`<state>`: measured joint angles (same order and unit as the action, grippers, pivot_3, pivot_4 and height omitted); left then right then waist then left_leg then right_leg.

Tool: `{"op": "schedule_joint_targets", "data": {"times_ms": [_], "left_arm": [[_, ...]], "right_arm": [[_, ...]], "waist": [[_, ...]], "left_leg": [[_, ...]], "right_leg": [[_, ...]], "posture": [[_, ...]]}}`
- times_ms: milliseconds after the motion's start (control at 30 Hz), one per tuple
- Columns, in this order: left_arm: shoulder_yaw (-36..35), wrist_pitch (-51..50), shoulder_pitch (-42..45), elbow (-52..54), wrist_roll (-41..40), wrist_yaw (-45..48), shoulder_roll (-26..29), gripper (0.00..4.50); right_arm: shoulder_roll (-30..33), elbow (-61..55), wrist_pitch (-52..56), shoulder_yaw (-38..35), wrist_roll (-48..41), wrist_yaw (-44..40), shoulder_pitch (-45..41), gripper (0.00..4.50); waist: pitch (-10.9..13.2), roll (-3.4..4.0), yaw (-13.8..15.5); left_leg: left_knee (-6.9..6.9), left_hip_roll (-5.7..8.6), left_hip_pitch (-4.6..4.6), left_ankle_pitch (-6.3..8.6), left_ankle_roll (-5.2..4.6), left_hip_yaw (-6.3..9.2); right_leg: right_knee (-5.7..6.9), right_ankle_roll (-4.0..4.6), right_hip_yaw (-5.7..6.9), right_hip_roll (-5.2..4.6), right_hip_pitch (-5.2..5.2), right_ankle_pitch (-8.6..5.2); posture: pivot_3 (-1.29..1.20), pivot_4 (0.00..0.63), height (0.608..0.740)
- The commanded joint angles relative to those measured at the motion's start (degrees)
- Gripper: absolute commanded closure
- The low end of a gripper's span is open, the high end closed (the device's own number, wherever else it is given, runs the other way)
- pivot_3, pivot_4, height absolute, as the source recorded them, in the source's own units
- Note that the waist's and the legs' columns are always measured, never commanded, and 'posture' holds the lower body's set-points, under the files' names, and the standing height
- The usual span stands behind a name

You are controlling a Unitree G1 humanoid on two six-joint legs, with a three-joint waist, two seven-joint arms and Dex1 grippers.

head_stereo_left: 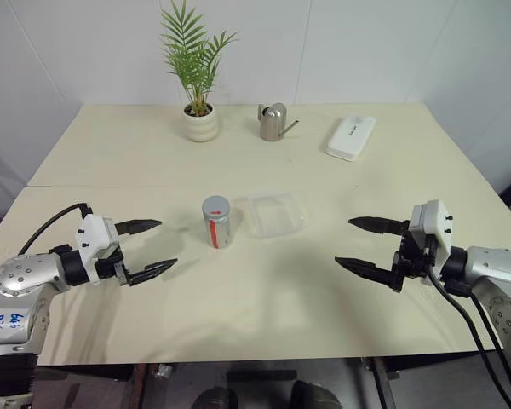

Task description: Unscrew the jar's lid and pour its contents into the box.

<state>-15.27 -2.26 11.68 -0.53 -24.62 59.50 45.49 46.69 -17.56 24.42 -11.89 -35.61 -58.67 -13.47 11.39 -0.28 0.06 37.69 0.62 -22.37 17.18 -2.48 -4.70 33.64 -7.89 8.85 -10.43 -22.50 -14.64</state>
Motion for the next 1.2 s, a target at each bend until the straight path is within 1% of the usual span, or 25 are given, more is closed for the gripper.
{"op": "schedule_joint_targets", "data": {"times_ms": [33, 233, 367, 467, 500, 567, 667, 800, 900, 967, 1100, 1200], "left_arm": [[-1.4, 1.5, -0.6, 2.3, 0.5, -1.6, -0.2, 0.01], [-2.7, -0.1, -5.4, 7.2, 0.8, -7.8, -2.8, 0.01], [-2.8, -2.7, -12.6, 16.0, 2.5, -18.5, -9.6, 0.01], [-2.1, -4.7, -16.2, 21.8, 5.0, -28.1, -16.6, 0.01], [-0.4, -5.5, -16.4, 23.4, 6.6, -31.2, -19.0, 0.01], [3.1, -6.4, -15.9, 25.1, 10.1, -35.8, -22.9, 0.01], [6.1, -7.0, -14.6, 24.9, 13.8, -40.5, -26.6, 0.01], [12.7, -8.4, -10.9, 23.7, 18.7, -46.0, -32.4, 0.01], [14.8, -8.3, -9.2, 22.2, 20.6, -47.7, -34.5, 0.01], [15.6, -7.8, -8.0, 20.9, 20.5, -47.9, -35.5, 0.01], [16.7, -6.2, -5.3, 17.1, 22.9, -48.5, -35.4, 0.01], [16.8, -5.4, -3.9, 15.0, 23.2, -48.9, -36.0, 0.01]], "right_arm": [[0.8, 0.0, -0.3, -0.9, -0.7, -0.8, -2.2, 0.00], [-0.9, 0.9, -1.4, 0.6, -0.1, -1.2, -3.5, 0.00], [-4.6, 1.0, -1.0, 3.5, -0.6, 0.6, -9.0, 0.00], [-7.2, -0.3, 0.1, 5.9, -1.3, 1.2, -13.0, 0.00], [-8.2, -0.2, 0.2, 6.6, -1.4, 1.5, -14.5, 0.00], [-10.1, 0.1, 0.2, 8.0, -1.0, 2.0, -16.9, 0.00], [-11.9, 0.2, 0.0, 9.6, -0.2, 2.5, -18.4, 0.00], [-12.0, 0.1, -1.0, 11.0, 0.7, 0.8, -18.6, 0.00], [-11.9, 0.3, -1.8, 12.0, 1.8, 0.1, -18.4, 0.00], [-12.1, 0.5, -2.0, 12.3, 2.3, 0.1, -18.5, 0.00], [-12.6, -1.0, -1.0, 12.6, 2.1, 1.0, -18.0, 0.00], [-12.8, -2.5, -0.1, 12.6, 1.5, 1.7, -17.0, 0.00]], "waist": [[0.0, 0.00, 0.0], [0.0, 0.00, 0.0], [0.0, 0.00, -0.4], [0.0, 0.00, -0.1], [0.0, -0.01, 0.1], [0.0, -0.01, 0.7], [0.0, -0.04, 1.5], [0.0, -0.06, 1.7], [0.0, -0.08, 1.5], [0.0, -0.07, 1.3], [0.0, -0.07, 1.3], [0.0, -0.07, 1.3]], "left_leg": [[0.01, 0.00, 0.00, 0.00, 0.00, 0.00], [0.02, -0.01, 0.00, 0.05, -0.01, -0.01], [0.05, -0.06, 0.03, 0.06, 0.00, -0.07], [0.07, -0.10, 0.05, 0.06, 0.00, -0.09], [0.09, -0.12, 0.05, 0.07, 0.01, -0.08], [0.21, -0.14, 0.02, 0.07, 0.01, -0.05], [0.37, -0.15, 0.00, 0.12, -0.02, -0.06], [0.44, -0.15, -0.08, 0.18, -0.11, -0.06], [0.43, -0.16, -0.10, 0.22, -0.12, -0.10], [0.42, -0.23, -0.10, 0.24, -0.10, -0.19], [0.43, -0.32, -0.09, 0.25, -0.07, -0.26], [0.45, -0.31, -0.10, 0.26, -0.10, -0.26]], "right_leg": [[0.01, 0.00, 0.00, 0.00, 0.00, 0.00], [-0.01, 0.00, -0.02, -0.01, 0.00, 0.00], [-0.01, 0.03, -0.06, 0.00, 0.01, 0.02], [0.02, 0.05, -0.08, 0.02, 0.01, 0.04], [0.03, 0.06, -0.08, 0.03, 0.01, 0.04], [0.06, 0.09, -0.06, 0.03, 0.03, 0.06], [0.12, 0.15, -0.07, 0.03, 0.03, 0.12], [0.07, 0.14, -0.06, 0.02, 0.03, 0.18], [0.00, 0.12, -0.04, 0.05, 0.02, 0.20], [-0.03, 0.13, -0.04, 0.10, -0.02, 0.20], [-0.06, 0.14, -0.04, 0.18, -0.03, 0.20], [-0.07, 0.14, -0.05, 0.16, -0.03, 0.20]], "posture": [[0.00, 0.150, 0.740], [0.00, 0.150, 0.740], [0.00, 0.150, 0.740], [0.00, 0.150, 0.740], [0.00, 0.150, 0.740], [0.00, 0.150, 0.740], [0.00, 0.150, 0.740], [0.00, 0.150, 0.740], [0.00, 0.150, 0.740], [0.00, 0.150, 0.740], [0.00, 0.150, 0.740], [0.00, 0.150, 0.740]]}}
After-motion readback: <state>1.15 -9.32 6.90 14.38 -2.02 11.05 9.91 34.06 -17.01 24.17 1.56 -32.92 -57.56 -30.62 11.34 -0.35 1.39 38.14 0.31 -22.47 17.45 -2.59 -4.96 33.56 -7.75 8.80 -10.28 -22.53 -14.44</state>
